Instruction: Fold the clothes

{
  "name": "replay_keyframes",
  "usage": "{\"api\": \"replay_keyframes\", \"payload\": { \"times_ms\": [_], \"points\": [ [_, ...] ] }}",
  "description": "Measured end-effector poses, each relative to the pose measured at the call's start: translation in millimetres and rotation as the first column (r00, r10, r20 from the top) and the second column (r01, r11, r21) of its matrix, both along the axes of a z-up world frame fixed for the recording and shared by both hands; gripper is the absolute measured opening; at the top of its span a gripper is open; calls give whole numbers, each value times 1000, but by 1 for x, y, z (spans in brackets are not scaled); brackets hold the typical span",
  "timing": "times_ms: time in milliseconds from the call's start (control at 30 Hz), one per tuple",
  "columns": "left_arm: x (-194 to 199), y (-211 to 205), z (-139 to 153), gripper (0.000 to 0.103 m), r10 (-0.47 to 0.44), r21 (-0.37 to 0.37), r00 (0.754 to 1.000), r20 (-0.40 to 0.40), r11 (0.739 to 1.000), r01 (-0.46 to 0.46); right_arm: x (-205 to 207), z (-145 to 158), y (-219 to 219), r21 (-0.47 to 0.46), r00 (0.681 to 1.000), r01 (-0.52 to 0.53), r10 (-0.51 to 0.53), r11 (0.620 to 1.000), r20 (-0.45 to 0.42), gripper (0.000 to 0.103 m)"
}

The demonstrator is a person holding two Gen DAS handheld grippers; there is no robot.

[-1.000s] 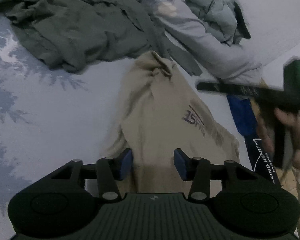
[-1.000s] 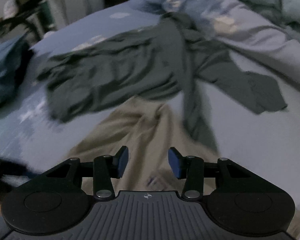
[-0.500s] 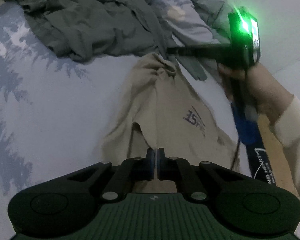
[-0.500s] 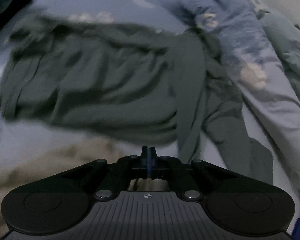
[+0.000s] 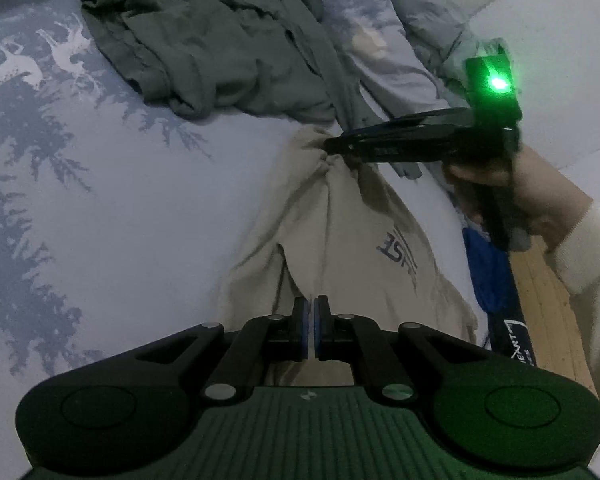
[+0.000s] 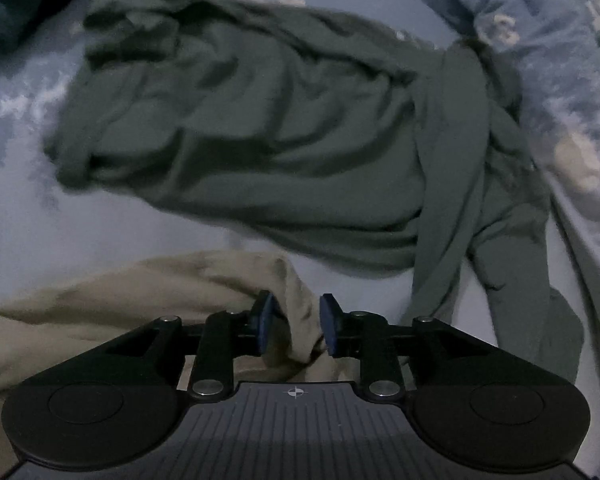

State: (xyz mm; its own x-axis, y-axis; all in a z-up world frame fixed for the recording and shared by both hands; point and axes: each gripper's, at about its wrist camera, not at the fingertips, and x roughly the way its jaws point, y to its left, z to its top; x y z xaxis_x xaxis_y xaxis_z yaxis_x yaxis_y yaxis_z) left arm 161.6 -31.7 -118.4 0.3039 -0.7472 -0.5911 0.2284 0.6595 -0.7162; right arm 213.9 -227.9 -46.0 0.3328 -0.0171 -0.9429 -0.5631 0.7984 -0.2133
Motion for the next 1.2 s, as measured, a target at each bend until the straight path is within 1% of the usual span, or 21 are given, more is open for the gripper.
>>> {"api": "replay_keyframes", "payload": {
  "times_ms": [33, 133, 200, 267, 333, 400, 467, 533, 600, 667, 767, 800, 900, 967, 1000, 1033, 1067, 1100, 1133, 1167, 1200],
  "points": [
    [-1, 1, 1, 6, 0, 0, 1000, 3, 1000, 0, 3, -1, -1, -7, 1000, 9, -9, 1000, 4, 3],
    [-4, 2, 3, 6, 0, 0, 1000, 10, 1000, 0, 14, 10, -4, 40, 998, 54, -56, 998, 42, 3],
    [-6, 3, 5, 6, 0, 0, 1000, 15, 1000, 0, 18, 17, -2, 39, 996, 55, -58, 998, 75, 2],
    [-8, 5, 6, 6, 1, 0, 1000, 20, 1000, -1, 24, 22, -4, 29, 989, 81, -84, 996, 126, 2],
    [-10, 9, 5, 6, 24, 9, 1000, 14, 1000, -25, 30, 17, -4, 34, 991, 85, -88, 996, 98, 3],
    [-12, 16, 2, 6, 44, 2, 999, -7, 999, -44, 34, 10, -3, 28, 993, 93, -95, 995, 76, 3],
    [-16, 21, 2, 6, 49, 10, 999, -1, 999, -49, 35, 10, -5, 38, 991, 104, -107, 994, 80, 3],
    [-20, 21, 3, 6, 33, -2, 999, 9, 999, -33, 34, 11, -8, 45, 989, 118, -121, 992, 79, 3],
    [-19, 17, 2, 7, 3, -20, 1000, 19, 1000, -2, 30, 17, -12, 64, 988, 130, -135, 989, 78, 9],
    [-13, 15, 2, 17, 2, -41, 1000, 13, 999, -1, 23, 29, -14, 84, 986, 135, -143, 987, 91, 25],
    [-2, 12, 4, 30, 14, -57, 1000, 15, 998, -13, 14, 43, -18, 129, 983, 151, -162, 980, 82, 37],
    [2, 12, 3, 35, 21, -64, 1000, 7, 998, -21, 11, 44, -19, 136, 984, 157, -167, 978, 68, 38],
    [12, 11, -4, 40, 48, -74, 998, -29, 996, -50, 4, 42, -20, 129, 982, 175, -182, 976, 43, 41],
    [20, 7, -11, 41, 63, -74, 996, -60, 995, -67, 2, 34, -21, 114, 980, 192, -196, 975, 23, 42],
    [22, 4, -13, 37, 65, -74, 996, -63, 995, -69, 2, 29, -22, 107, 979, 201, -203, 974, 13, 42],
    [24, 2, -15, 19, 66, -76, 996, -66, 995, -71, 1, 24, -23, 102, 978, 209, -210, 973, 2, 42],
    [23, 0, -14, 7, 67, -87, 995, -68, 994, -73, 1, 19, -22, 102, 978, 208, -209, 973, -7, 40],
    [21, 1, -13, 6, 73, -95, 995, -69, 992, -79, 1, 16, -20, 100, 979, 203, -203, 974, -5, 35],
    [16, 5, -9, 6, 80, -100, 995, -53, 991, -85, 1, 16, -17, 93, 979, 200, -202, 975, 12, 7],
    [12, 8, -5, 6, 88, -105, 995, -37, 990, -91, 1, 15, -15, 86, 979, 198, -201, 976, 29, 5],
    [8, 11, -2, 6, 97, -107, 995, -21, 989, -99, 2, 16, -13, 87, 979, 196, -200, 977, 43, 5]
  ]
}}
